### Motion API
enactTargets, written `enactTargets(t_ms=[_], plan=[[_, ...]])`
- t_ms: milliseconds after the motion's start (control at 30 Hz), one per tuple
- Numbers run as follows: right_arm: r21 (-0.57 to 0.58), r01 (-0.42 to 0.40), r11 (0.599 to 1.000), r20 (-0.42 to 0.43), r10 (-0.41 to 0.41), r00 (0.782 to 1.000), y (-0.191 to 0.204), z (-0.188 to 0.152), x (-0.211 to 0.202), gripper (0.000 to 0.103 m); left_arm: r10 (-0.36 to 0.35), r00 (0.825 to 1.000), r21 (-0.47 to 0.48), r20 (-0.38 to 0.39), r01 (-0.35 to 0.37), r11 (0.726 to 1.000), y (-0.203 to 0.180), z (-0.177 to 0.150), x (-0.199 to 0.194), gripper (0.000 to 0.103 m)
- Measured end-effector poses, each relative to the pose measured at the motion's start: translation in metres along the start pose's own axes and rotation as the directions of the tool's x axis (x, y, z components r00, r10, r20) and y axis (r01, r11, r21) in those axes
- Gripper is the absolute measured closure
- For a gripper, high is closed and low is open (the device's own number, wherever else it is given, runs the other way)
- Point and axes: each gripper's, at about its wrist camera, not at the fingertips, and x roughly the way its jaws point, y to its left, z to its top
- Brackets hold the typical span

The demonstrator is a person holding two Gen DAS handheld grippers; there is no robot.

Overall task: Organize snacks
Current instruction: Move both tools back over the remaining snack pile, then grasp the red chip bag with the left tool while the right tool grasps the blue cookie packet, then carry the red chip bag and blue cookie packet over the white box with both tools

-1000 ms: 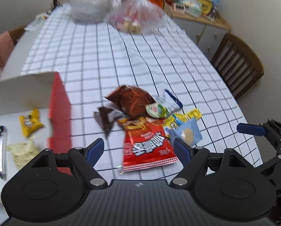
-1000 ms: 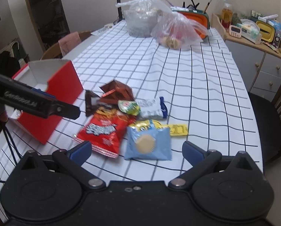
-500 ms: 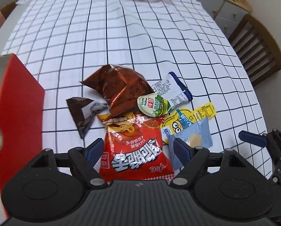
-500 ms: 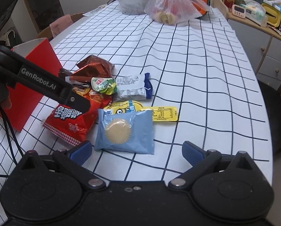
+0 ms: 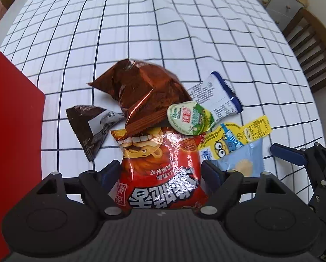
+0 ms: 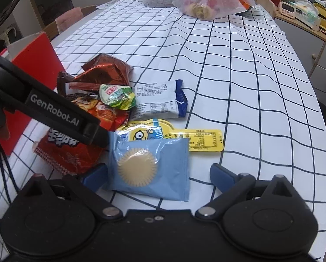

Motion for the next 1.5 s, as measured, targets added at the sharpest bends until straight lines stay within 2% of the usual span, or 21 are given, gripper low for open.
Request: enactTargets(t_ms=[100, 300, 500, 567, 867, 1100, 1333, 1500], plan=[[0.018, 0.003, 1.000, 0.002, -0.003, 1.000, 0.001, 0.000, 0.001, 0.003, -0.004, 1.000, -0.016, -0.012, 0.003, 1.000, 0.001, 0.001, 0.005, 0.022], [0.007, 0.010, 1.000, 0.009, -0.010, 1.000, 0.008, -0.001, 0.002, 0.011, -0.002, 1.000, -0.022, -0.030, 0.002, 1.000, 0.002, 0.002, 0.009, 0.022], [0.013, 0.010, 1.000, 0.015, -0.010, 1.000, 0.011, -0.001, -0.002, 0.027, 0.011, 0.999, -0.007, -0.031, -0.011, 1.000, 0.001, 0.003, 0.009, 0.030], [0.021, 0.005, 1.000, 0.019, -0.006, 1.000, 0.011, -0.001, -0.004, 0.036, 0.014, 0.999, -0.012, -0.032, -0.014, 1.000, -0.001, 0.002, 0.008, 0.030], [0.070, -0.029, 0.997, 0.056, 0.025, 0.998, 0.006, -0.006, -0.015, 0.056, -0.011, 1.000, -0.036, -0.008, 0.010, 0.999, 0.005, -0.008, -0.003, 0.030], [0.078, -0.029, 0.997, 0.053, 0.025, 0.998, 0.008, -0.013, -0.023, 0.058, -0.030, 0.999, -0.056, 0.013, 0.031, 0.998, 0.013, -0.018, -0.017, 0.030], [0.107, -0.046, 0.993, 0.038, 0.042, 0.998, 0.004, -0.034, -0.038, 0.059, -0.059, 0.998, -0.060, 0.037, 0.061, 0.996, 0.021, -0.036, -0.036, 0.030], [0.126, -0.069, 0.990, 0.051, 0.063, 0.997, 0.003, -0.045, -0.051, 0.065, -0.075, 0.996, -0.071, 0.051, 0.078, 0.994, 0.027, -0.047, -0.048, 0.030]])
